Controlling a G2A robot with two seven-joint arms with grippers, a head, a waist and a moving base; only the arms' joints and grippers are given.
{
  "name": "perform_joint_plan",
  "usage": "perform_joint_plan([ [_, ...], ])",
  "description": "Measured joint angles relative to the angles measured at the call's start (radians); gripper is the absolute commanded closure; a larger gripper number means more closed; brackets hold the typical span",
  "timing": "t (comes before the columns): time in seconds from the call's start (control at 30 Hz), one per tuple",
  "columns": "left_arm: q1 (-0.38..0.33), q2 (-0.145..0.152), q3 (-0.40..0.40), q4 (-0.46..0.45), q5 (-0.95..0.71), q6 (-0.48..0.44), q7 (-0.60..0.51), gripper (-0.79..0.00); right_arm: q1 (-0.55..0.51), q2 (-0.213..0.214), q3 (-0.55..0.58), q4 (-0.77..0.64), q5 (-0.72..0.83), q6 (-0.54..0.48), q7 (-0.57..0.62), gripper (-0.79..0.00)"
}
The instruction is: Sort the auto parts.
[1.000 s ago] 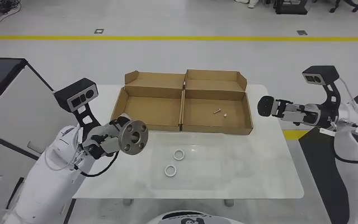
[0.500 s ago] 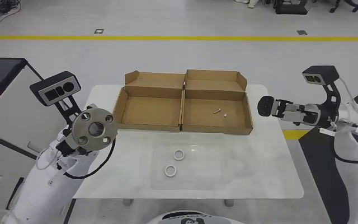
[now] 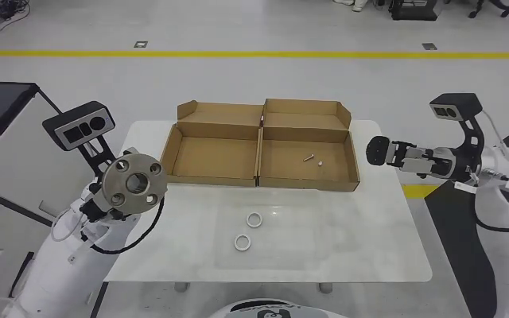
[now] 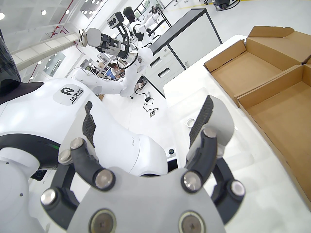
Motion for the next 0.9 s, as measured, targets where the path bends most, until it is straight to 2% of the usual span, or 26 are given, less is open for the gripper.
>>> perform_joint_plan([
  [0.4, 0.000, 0.000, 0.000, 0.000, 0.001, 0.001, 0.001, 0.000, 0.000, 0.000, 0.000, 0.000, 0.000, 0.000, 0.000, -0.785],
  [0.47, -0.006, -0.003, -0.004, -0.008, 0.029, 0.029, 0.017, 0.000, 0.000, 0.000, 0.000, 0.000, 0.000, 0.000, 0.000, -0.785],
  [0.57, -0.027, -0.010, -0.009, -0.007, 0.123, 0.113, 0.074, 0.000, 0.000, 0.000, 0.000, 0.000, 0.000, 0.000, 0.000, -0.785],
  [0.7, -0.067, -0.019, -0.001, -0.011, 0.324, 0.298, 0.180, 0.000, 0.000, 0.000, 0.000, 0.000, 0.000, 0.000, 0.000, -0.785],
  [0.8, -0.094, -0.028, 0.041, -0.026, 0.448, 0.446, 0.243, 0.000, 0.000, 0.000, 0.000, 0.000, 0.000, 0.000, 0.000, -0.785],
  [0.9, -0.121, -0.035, 0.083, -0.026, 0.530, 0.564, 0.244, 0.000, 0.000, 0.000, 0.000, 0.000, 0.000, 0.000, 0.000, -0.785],
])
